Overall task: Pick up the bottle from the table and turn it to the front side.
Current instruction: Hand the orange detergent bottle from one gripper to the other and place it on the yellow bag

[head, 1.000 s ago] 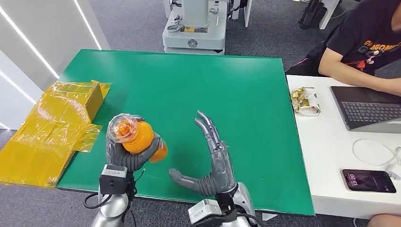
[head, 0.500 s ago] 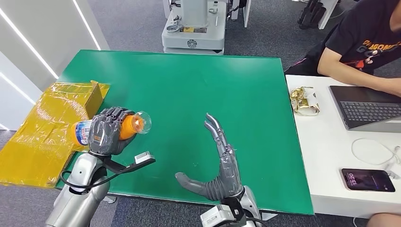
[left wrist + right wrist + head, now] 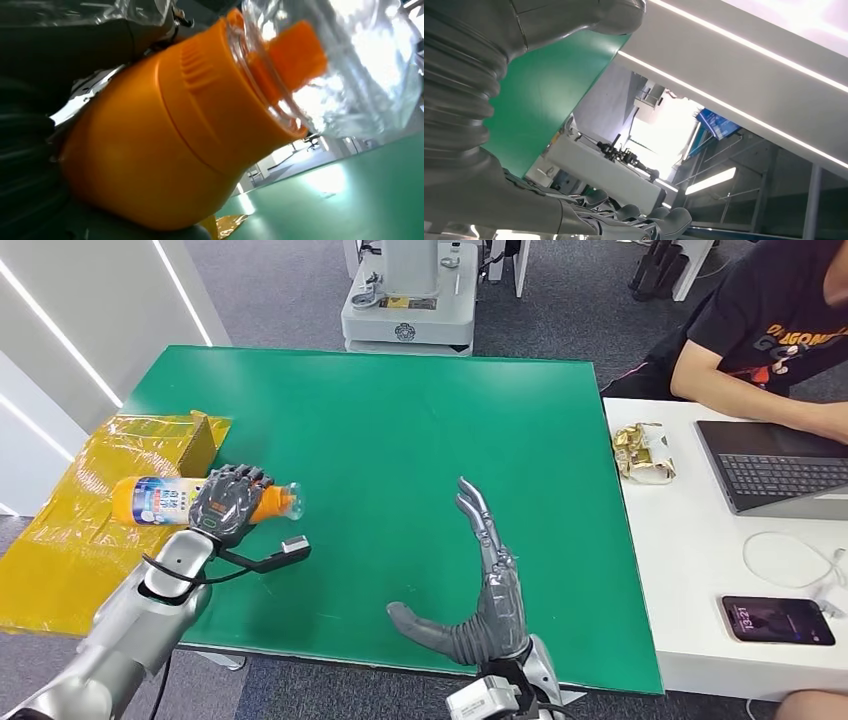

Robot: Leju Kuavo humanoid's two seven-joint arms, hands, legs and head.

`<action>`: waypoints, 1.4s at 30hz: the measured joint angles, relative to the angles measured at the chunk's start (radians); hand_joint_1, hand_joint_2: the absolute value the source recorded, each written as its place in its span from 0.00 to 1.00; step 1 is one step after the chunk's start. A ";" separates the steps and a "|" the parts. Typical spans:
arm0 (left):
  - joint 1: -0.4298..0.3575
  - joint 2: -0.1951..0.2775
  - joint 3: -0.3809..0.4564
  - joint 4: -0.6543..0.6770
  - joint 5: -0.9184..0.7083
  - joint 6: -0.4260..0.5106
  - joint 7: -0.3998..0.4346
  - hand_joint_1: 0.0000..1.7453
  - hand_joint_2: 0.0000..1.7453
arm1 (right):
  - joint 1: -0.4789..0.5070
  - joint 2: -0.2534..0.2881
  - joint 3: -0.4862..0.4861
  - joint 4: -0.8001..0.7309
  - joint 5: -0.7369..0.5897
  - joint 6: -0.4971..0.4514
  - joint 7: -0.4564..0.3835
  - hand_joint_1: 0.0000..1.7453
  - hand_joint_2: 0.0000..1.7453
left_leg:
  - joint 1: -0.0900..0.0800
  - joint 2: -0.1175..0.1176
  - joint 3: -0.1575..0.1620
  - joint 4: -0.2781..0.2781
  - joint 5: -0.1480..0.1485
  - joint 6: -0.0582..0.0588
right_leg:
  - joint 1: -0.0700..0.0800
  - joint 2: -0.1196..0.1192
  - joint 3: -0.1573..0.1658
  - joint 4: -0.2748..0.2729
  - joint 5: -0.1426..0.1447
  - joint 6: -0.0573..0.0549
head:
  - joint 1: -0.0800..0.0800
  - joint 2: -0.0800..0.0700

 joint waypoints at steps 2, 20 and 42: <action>-0.020 0.011 -0.008 0.047 -0.024 -0.003 0.006 1.00 1.00 | -0.003 -0.002 0.001 0.000 -0.009 -0.001 -0.004 0.00 1.00 | 0.000 0.000 0.000 0.000 0.000 0.000 | 0.000 0.000 0.000 0.000 0.000 0.000 | 0.000 0.000; -0.143 0.022 -0.058 0.384 -0.038 -0.083 -0.051 1.00 1.00 | -0.016 -0.008 0.010 -0.003 -0.037 0.000 -0.007 0.00 1.00 | 0.000 -0.001 0.000 -0.001 0.000 0.000 | 0.000 -0.001 0.000 0.000 0.000 0.000 | 0.000 0.000; -0.201 0.020 -0.058 0.456 -0.009 -0.141 -0.053 0.00 1.00 | -0.019 -0.008 0.010 -0.003 -0.023 0.014 -0.003 0.00 1.00 | 0.000 -0.001 0.002 -0.002 0.001 -0.001 | 0.000 -0.001 0.001 0.001 0.000 -0.001 | 0.000 0.000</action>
